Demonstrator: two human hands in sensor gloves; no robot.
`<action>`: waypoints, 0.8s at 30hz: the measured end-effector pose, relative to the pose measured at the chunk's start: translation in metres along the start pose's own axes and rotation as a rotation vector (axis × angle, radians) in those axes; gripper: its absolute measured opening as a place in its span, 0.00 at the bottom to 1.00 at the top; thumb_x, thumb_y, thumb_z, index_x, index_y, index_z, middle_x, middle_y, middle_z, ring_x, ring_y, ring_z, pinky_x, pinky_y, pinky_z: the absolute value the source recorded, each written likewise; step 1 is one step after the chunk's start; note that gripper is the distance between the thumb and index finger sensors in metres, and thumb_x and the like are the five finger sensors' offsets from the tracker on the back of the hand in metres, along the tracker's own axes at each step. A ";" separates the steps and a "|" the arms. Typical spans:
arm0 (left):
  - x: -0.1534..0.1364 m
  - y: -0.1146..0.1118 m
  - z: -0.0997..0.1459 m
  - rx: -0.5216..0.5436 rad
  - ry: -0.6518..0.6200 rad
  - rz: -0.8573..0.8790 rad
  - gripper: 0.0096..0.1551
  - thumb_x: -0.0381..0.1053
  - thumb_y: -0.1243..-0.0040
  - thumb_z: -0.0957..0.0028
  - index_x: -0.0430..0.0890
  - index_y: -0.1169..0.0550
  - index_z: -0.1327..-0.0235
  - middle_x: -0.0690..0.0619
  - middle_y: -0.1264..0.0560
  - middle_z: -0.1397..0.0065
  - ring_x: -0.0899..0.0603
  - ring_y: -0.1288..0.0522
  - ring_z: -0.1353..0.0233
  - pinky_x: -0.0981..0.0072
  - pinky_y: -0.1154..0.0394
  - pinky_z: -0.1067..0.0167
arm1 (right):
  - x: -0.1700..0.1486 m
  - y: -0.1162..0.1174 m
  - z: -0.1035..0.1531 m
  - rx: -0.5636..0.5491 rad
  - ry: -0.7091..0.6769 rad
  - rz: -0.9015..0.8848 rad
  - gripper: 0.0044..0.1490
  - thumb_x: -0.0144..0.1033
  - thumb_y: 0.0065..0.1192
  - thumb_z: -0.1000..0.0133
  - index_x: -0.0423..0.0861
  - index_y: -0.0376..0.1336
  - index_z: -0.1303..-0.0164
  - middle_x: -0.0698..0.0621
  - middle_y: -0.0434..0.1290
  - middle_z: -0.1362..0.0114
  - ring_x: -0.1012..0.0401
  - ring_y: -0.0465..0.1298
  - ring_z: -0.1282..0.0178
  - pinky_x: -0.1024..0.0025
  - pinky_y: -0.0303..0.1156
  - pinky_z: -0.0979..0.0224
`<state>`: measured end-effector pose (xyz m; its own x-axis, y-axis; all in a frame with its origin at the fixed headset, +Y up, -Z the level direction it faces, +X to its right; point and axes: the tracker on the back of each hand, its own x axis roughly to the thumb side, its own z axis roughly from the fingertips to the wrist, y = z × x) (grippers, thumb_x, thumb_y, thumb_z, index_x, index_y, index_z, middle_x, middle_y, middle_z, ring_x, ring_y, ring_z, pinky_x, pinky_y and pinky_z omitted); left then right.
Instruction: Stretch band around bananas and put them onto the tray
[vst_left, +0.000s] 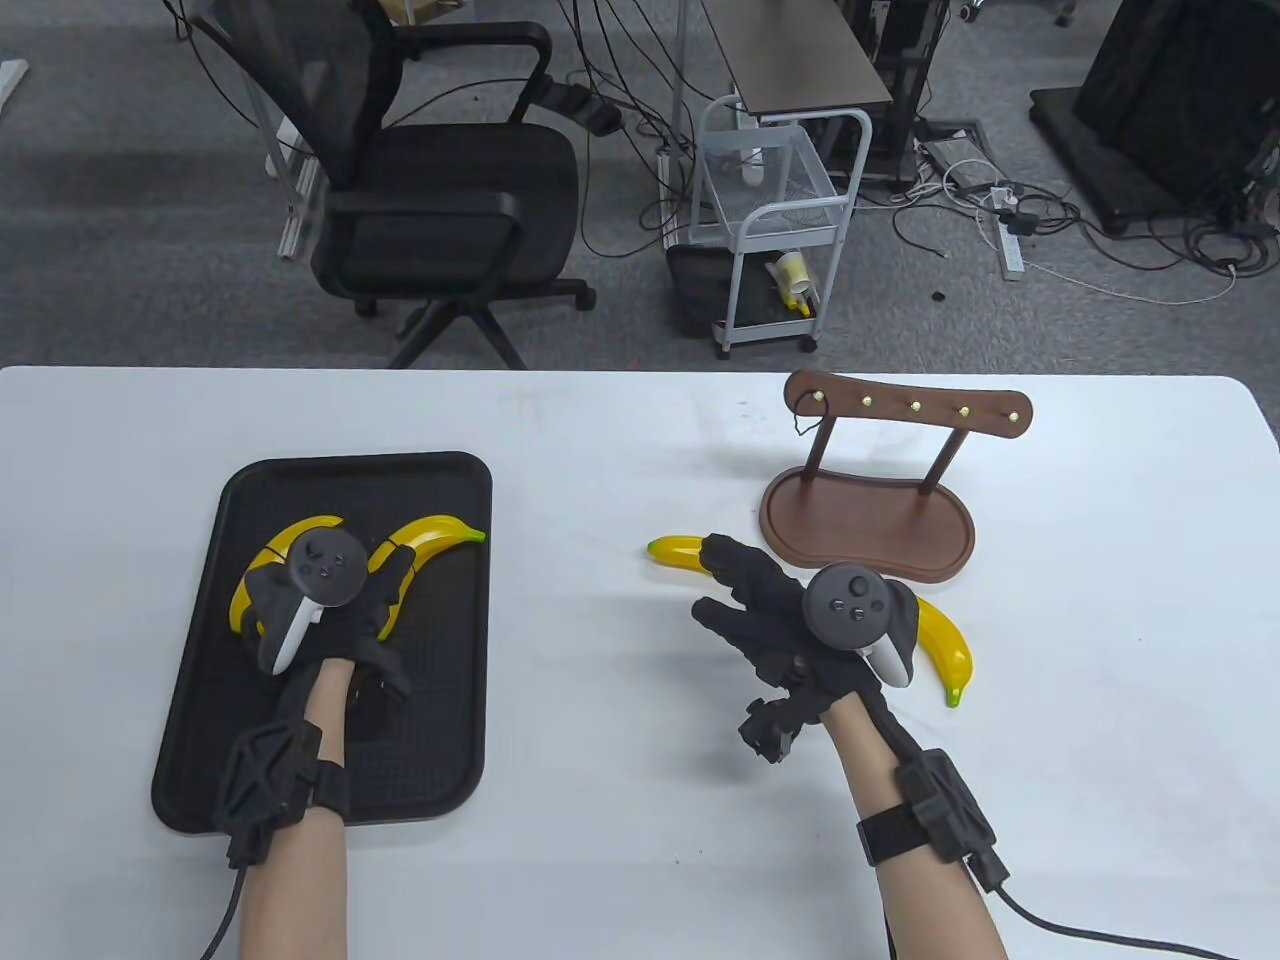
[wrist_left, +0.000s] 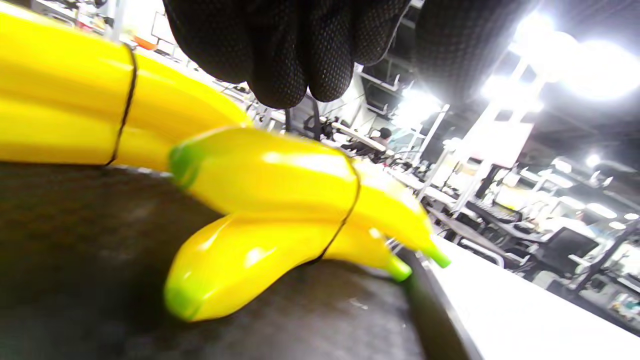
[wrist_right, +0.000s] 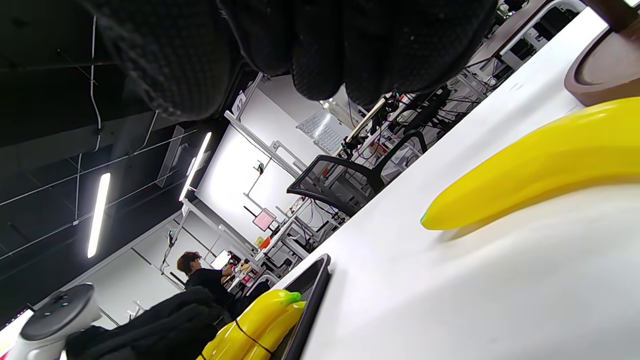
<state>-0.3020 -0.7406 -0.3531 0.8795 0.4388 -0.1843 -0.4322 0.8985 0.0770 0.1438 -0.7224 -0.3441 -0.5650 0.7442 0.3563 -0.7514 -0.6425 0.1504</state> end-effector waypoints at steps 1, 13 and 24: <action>0.005 0.004 0.002 0.006 -0.022 0.007 0.39 0.60 0.40 0.37 0.50 0.39 0.17 0.49 0.34 0.15 0.35 0.30 0.19 0.42 0.34 0.24 | -0.001 -0.001 0.000 -0.002 0.001 -0.002 0.44 0.46 0.65 0.41 0.42 0.53 0.18 0.39 0.63 0.19 0.40 0.67 0.24 0.46 0.69 0.29; 0.069 0.010 0.031 0.023 -0.273 0.084 0.36 0.59 0.41 0.36 0.51 0.38 0.18 0.50 0.34 0.15 0.37 0.30 0.19 0.43 0.34 0.23 | -0.011 -0.006 0.001 -0.049 0.031 -0.010 0.43 0.46 0.65 0.41 0.42 0.54 0.19 0.40 0.64 0.19 0.41 0.68 0.24 0.46 0.69 0.29; 0.099 -0.005 0.058 -0.034 -0.393 0.290 0.37 0.63 0.44 0.36 0.52 0.39 0.18 0.51 0.35 0.14 0.37 0.31 0.18 0.44 0.35 0.22 | -0.021 -0.009 0.002 -0.071 0.069 -0.036 0.43 0.46 0.65 0.41 0.42 0.54 0.19 0.40 0.64 0.20 0.41 0.68 0.24 0.46 0.70 0.30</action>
<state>-0.2011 -0.7013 -0.3150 0.7275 0.6483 0.2248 -0.6712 0.7403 0.0372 0.1628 -0.7325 -0.3507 -0.5572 0.7791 0.2873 -0.7926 -0.6022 0.0957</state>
